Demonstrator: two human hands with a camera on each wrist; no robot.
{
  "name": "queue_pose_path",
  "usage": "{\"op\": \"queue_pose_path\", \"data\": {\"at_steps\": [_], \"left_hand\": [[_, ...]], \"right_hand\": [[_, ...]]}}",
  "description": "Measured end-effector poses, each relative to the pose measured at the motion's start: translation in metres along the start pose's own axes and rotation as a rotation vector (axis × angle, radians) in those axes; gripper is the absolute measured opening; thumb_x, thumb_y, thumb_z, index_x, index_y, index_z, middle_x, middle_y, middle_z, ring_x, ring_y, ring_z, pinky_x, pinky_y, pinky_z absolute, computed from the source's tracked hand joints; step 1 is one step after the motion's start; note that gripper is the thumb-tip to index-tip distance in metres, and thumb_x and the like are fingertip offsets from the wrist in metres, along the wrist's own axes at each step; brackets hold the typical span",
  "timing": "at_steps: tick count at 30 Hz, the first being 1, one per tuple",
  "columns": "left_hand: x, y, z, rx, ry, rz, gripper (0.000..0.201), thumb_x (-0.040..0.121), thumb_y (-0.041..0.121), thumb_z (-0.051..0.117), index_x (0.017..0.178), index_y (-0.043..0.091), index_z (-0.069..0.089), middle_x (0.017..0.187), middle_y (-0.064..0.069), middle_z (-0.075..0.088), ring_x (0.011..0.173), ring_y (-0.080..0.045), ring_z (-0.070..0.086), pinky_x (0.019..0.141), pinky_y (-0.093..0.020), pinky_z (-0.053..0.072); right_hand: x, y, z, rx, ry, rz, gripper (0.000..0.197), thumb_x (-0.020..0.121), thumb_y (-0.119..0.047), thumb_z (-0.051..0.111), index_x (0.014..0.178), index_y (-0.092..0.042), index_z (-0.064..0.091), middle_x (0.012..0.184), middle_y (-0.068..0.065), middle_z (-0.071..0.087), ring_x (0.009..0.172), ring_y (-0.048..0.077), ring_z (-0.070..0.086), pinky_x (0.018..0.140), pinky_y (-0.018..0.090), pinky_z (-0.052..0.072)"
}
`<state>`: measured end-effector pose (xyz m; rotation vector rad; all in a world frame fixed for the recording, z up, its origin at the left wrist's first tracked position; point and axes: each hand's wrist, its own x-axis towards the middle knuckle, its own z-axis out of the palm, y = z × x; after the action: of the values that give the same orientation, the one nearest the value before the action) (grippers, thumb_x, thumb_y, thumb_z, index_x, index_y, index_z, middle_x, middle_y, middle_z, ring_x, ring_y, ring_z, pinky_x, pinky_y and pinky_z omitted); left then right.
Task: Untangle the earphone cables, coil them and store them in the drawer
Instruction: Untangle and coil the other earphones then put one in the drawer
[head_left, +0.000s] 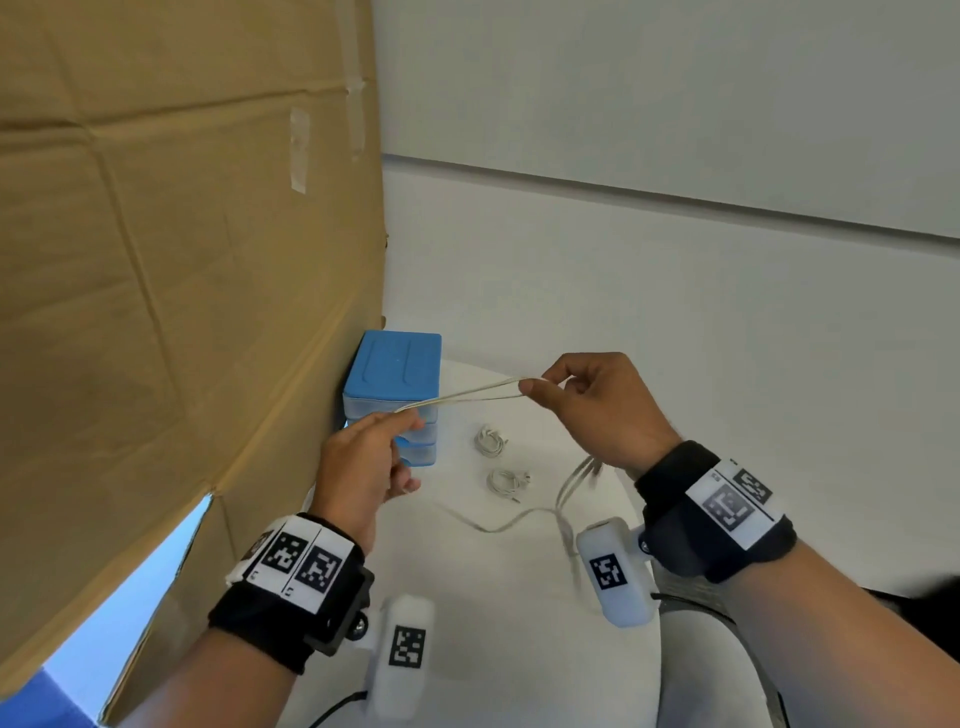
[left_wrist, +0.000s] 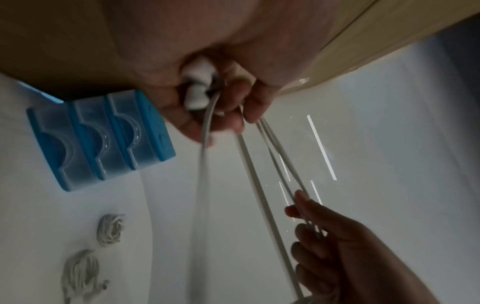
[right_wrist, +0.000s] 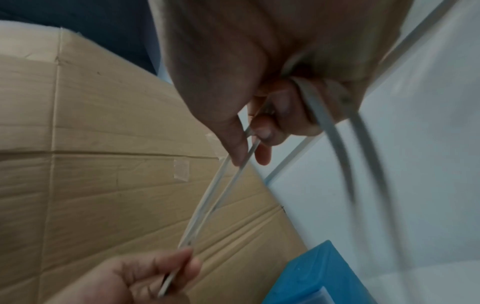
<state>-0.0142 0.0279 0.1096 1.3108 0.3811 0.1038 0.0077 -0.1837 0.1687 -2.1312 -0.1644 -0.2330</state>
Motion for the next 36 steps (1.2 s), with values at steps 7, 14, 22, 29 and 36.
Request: {"op": "queue_pose_path", "data": {"at_steps": [7,14,22,29,36], "left_hand": [[0.009,-0.016,-0.005,0.346,0.082,0.178,0.045,0.077,0.047,0.073,0.075,0.002,0.07,0.059,-0.01,0.053,0.06,-0.016,0.043,0.061,-0.029,0.038],[0.013,-0.021,-0.011,0.378,0.083,0.039,0.041,0.075,0.052,0.074,0.07,0.011,0.073,0.058,0.002,0.047,0.059,-0.017,0.041,0.057,-0.029,0.035],[0.017,-0.034,-0.013,0.322,0.073,-0.032,0.039,0.07,0.052,0.079,0.071,0.019,0.059,0.056,0.009,0.045,0.052,-0.011,0.037,0.063,-0.027,0.034],[0.025,-0.039,-0.021,0.382,0.091,-0.015,0.022,0.084,0.03,0.072,0.089,0.009,0.07,0.062,0.002,0.05,0.048,-0.012,0.036,0.045,-0.022,0.028],[0.017,-0.032,-0.018,0.323,0.128,0.021,0.01,0.092,0.015,0.058,0.09,0.011,0.067,0.065,-0.002,0.053,0.042,-0.009,0.04,0.042,-0.021,0.03]], "right_hand": [[0.003,0.005,-0.014,-0.143,0.07,-0.017,0.029,0.087,-0.037,0.069,0.064,-0.02,0.065,0.049,-0.003,0.048,0.042,0.01,0.04,0.051,0.026,0.035],[0.002,0.007,-0.029,0.063,0.049,0.111,0.028,0.096,-0.029,0.06,0.077,-0.009,0.07,0.058,0.01,0.066,0.049,0.018,0.061,0.052,0.028,0.047],[-0.003,-0.004,-0.035,0.169,-0.023,0.221,0.042,0.101,-0.036,0.047,0.087,-0.005,0.072,0.061,0.012,0.062,0.05,0.019,0.055,0.053,0.026,0.044],[-0.013,-0.006,-0.033,0.207,-0.207,0.229,0.04,0.101,-0.036,0.047,0.093,-0.005,0.072,0.065,0.012,0.063,0.045,0.018,0.051,0.046,0.022,0.042],[-0.017,0.008,-0.004,0.198,-0.379,0.323,0.038,0.098,-0.035,0.054,0.094,-0.002,0.072,0.079,0.012,0.065,0.045,0.017,0.047,0.043,0.023,0.039]]}}
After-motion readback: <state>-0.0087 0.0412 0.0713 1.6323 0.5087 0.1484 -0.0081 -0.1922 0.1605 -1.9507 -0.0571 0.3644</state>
